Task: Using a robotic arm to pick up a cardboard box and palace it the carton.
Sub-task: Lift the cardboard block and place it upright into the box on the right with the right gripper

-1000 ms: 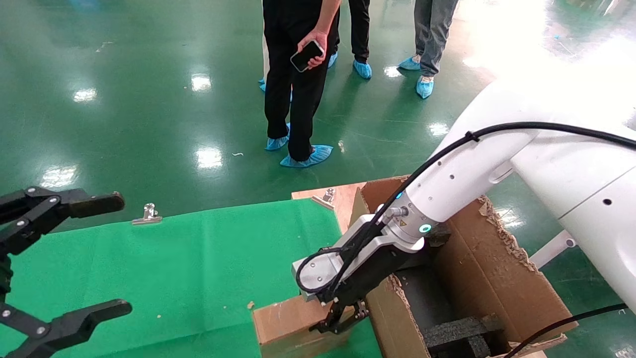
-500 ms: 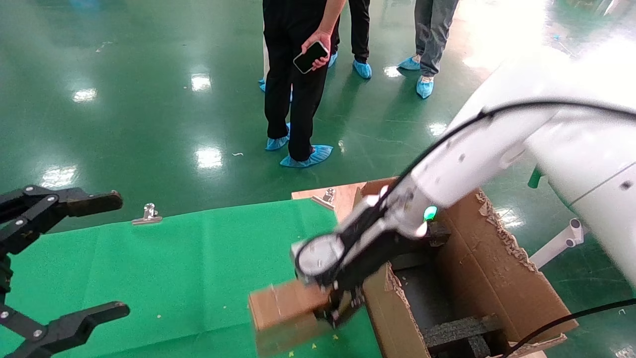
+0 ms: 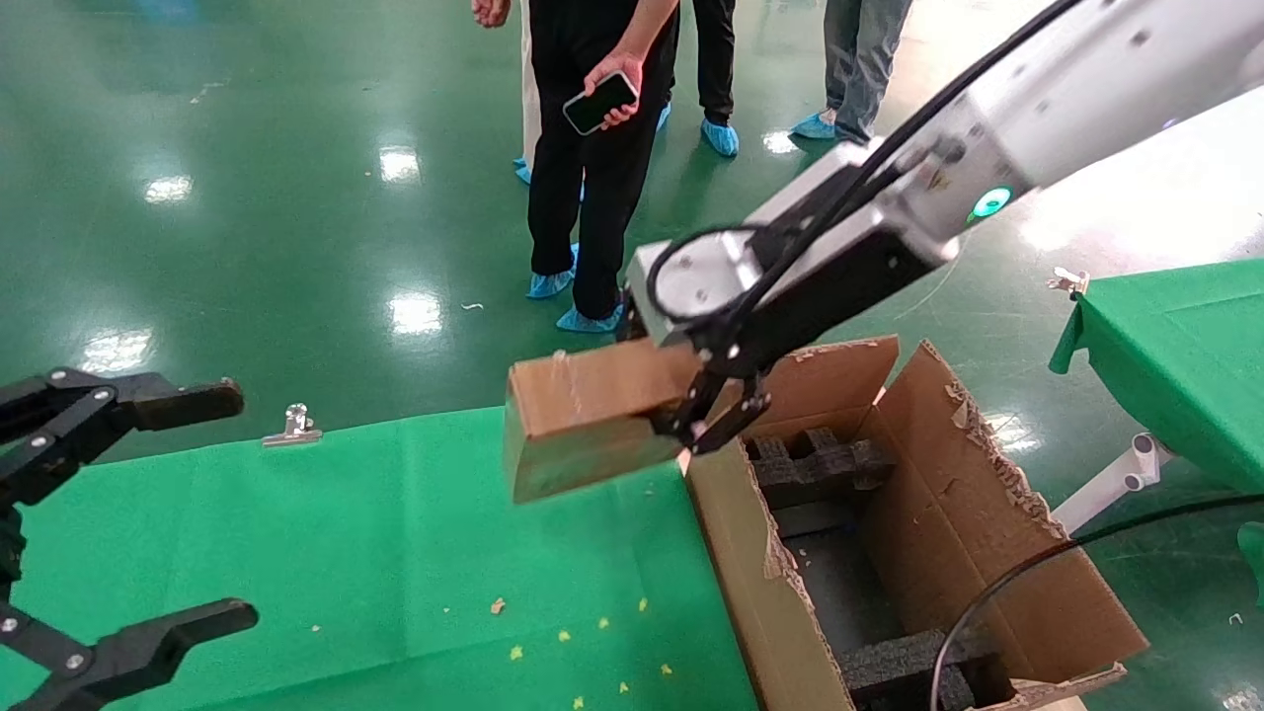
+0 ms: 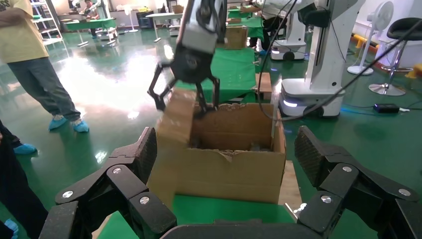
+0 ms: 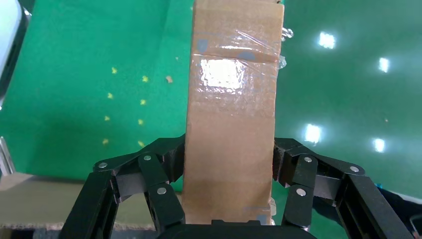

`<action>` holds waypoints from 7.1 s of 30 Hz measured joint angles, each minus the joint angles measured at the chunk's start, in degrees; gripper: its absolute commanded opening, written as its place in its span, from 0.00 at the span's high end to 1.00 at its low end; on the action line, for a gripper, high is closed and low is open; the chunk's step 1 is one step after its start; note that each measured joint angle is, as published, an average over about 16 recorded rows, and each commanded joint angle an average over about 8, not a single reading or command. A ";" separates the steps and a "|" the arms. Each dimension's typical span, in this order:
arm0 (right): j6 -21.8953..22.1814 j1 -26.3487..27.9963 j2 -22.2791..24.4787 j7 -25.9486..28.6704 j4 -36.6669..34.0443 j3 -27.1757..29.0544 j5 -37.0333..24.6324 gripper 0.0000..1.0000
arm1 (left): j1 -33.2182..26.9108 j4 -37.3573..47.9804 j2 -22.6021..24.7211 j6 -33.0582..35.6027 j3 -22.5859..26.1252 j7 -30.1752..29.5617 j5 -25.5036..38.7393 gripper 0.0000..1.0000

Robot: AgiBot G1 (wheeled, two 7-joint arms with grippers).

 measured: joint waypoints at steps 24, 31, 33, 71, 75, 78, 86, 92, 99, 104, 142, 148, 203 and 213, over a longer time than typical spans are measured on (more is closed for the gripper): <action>-0.33 20.67 22.36 10.04 12.27 -21.26 -2.24 1.00 | -0.01 0.00 -0.01 -0.01 0.03 0.01 -0.02 0.00; 2.04 22.44 29.08 15.52 14.87 -26.90 -2.18 1.00 | -0.01 0.00 -0.01 -0.01 0.03 0.02 -0.02 0.00; 3.44 22.07 30.90 17.67 15.43 -27.97 -1.97 1.00 | -0.01 0.00 -0.01 -0.01 0.03 0.02 -0.02 0.00; 31.86 9.63 52.50 50.56 25.39 -36.69 1.08 1.00 | 0.00 0.02 -0.03 -0.04 0.06 0.04 -0.10 0.00; 33.10 8.74 51.23 52.55 24.27 -37.53 1.83 1.00 | 0.00 0.02 -0.03 -0.04 0.06 0.04 -0.10 0.00; 34.54 7.85 50.03 54.70 23.16 -38.39 2.11 1.00 | -0.01 0.02 -0.03 -0.03 0.06 0.04 -0.10 0.00; 39.52 5.27 46.33 62.12 20.40 -40.85 1.12 1.00 | -0.01 0.03 -0.03 -0.03 0.07 0.04 -0.11 0.00; 42.35 3.97 43.77 66.47 19.14 -41.92 -0.70 1.00 | -0.01 0.03 -0.03 -0.04 0.08 0.05 -0.11 0.00; 45.83 2.24 41.01 70.65 18.28 -43.05 -2.23 1.00 | -0.01 0.03 -0.04 -0.04 0.08 0.05 -0.12 0.00; 48.86 0.86 39.17 72.98 17.76 -43.72 -3.02 1.00 | -0.02 0.03 -0.04 -0.04 0.08 0.05 -0.12 0.00; 63.31 -14.36 24.82 71.28 5.90 -46.45 0.34 1.00 | -0.02 0.03 -0.05 -0.05 0.12 0.07 -0.14 0.00; 64.49 -16.71 23.56 70.03 4.48 -46.41 1.49 1.00 | -0.03 0.03 -0.05 -0.06 0.13 0.07 -0.15 0.00; 63.99 -24.14 20.78 66.97 0.06 -46.58 6.02 0.00 | -0.02 0.06 -0.07 -0.09 0.16 0.10 -0.18 0.00; 64.90 -21.95 22.30 67.51 2.38 -46.61 4.30 0.00 | -0.03 0.06 -0.07 -0.09 0.17 0.11 -0.19 0.00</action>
